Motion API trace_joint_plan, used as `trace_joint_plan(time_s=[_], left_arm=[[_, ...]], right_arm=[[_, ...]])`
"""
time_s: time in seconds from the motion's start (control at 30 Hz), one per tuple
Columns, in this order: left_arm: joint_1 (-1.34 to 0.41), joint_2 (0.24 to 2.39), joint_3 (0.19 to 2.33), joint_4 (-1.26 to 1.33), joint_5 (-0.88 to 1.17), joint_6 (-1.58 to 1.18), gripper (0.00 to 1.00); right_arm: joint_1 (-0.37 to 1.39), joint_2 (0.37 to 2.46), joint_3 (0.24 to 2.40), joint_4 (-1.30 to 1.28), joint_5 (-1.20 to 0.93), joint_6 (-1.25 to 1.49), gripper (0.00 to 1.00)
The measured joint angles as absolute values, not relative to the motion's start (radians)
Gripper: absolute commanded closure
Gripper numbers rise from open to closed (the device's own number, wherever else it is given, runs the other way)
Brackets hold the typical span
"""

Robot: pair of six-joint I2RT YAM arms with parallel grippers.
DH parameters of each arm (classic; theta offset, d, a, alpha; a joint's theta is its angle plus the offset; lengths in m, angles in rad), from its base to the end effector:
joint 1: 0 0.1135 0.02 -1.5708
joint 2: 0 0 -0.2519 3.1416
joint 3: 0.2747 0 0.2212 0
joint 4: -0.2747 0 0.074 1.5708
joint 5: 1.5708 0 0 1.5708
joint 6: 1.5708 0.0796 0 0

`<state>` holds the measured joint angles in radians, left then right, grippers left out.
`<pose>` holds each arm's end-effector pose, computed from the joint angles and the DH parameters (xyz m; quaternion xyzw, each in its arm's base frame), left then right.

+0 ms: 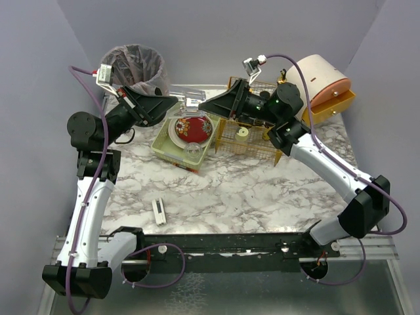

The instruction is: Clear the kitchen counter

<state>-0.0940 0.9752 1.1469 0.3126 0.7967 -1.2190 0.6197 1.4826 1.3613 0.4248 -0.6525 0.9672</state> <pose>0.1867 -0.0748 0.4779 0.0268 0.5801 -0.6404 0.5026 0.2547 0.2411 0.4392 -0.1574 0.5971 0.6772 0.4002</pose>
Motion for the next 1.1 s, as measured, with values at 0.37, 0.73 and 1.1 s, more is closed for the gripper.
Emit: trace_joint_plan(time_s=[0.37,0.73,1.1], left_arm=[[-0.094,0.976,1.133,0.321,0.796,-1.225,1.00],[-0.095,0.976,1.106,0.347,0.796,-1.225,0.48],[-0.100,1.000,1.128,0.120,0.734,-0.938,0.01]], right_arm=[[0.620,1.589,1.374,0.656,-0.747,1.126,0.22],[0.620,1.582,1.370,0.646,-0.752,1.096,0.60],[0.620,1.455,1.338,0.242,-0.513,0.733,0.68]])
